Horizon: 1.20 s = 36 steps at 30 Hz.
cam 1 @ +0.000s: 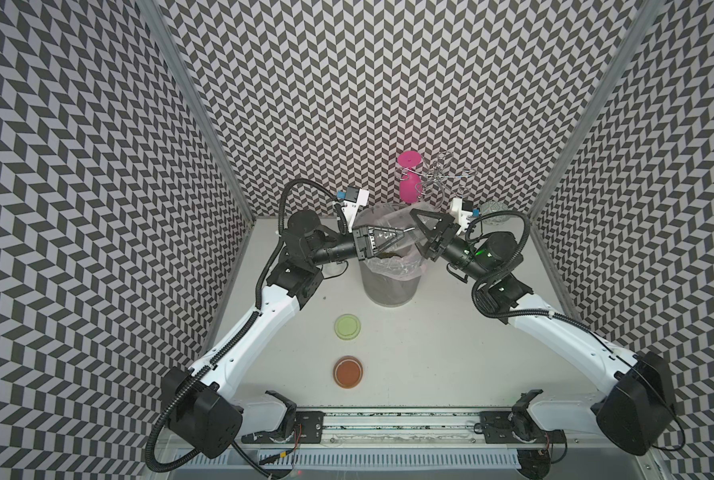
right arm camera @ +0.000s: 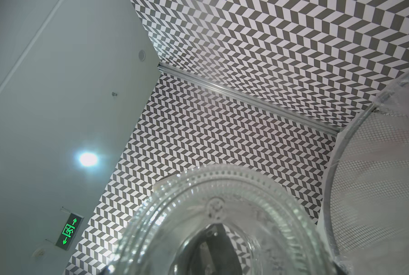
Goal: Empty moldy mung beans from jars
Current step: Place the jar at the center of the board.
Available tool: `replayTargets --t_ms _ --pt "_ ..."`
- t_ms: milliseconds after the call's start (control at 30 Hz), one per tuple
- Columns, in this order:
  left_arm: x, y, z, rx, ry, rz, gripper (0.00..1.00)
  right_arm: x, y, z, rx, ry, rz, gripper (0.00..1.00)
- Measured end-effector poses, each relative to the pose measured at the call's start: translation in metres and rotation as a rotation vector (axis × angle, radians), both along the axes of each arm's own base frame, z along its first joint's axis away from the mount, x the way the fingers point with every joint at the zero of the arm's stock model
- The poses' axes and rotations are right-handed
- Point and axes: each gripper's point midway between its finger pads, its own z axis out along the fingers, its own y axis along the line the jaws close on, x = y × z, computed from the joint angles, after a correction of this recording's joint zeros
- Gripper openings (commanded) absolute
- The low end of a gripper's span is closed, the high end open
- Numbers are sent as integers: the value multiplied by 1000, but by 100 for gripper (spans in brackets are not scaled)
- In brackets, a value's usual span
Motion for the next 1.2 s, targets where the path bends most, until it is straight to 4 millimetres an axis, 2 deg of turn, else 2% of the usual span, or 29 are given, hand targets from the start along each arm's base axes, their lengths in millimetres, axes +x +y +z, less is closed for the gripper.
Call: replayTargets --t_ms 67,100,200,433,633,800,1067,1133,1200 --pt "0 0 -1 10 6 2 0 0 0 -2 -7 -1 -1 96" --pt "1 1 1 11 0 8 0 0 2 -7 -36 -9 4 100" --pt "5 5 3 34 27 32 0 3 4 -17 -81 -20 -1 99" --pt "17 17 -2 102 61 102 0 14 -10 -20 -123 -56 -39 99" --pt "29 38 -15 208 109 203 0 24 -31 -6 -136 -101 -89 99" --pt "36 64 -22 338 100 328 0 29 -59 12 -145 -147 -146 99" --pt "50 124 -68 557 205 558 0 36 -105 19 -188 -170 -232 99" --pt "53 137 -82 602 235 598 0 37 -117 20 -198 -169 -252 99" --pt "57 147 -104 651 277 629 0 37 -126 22 -205 -175 -269 99"
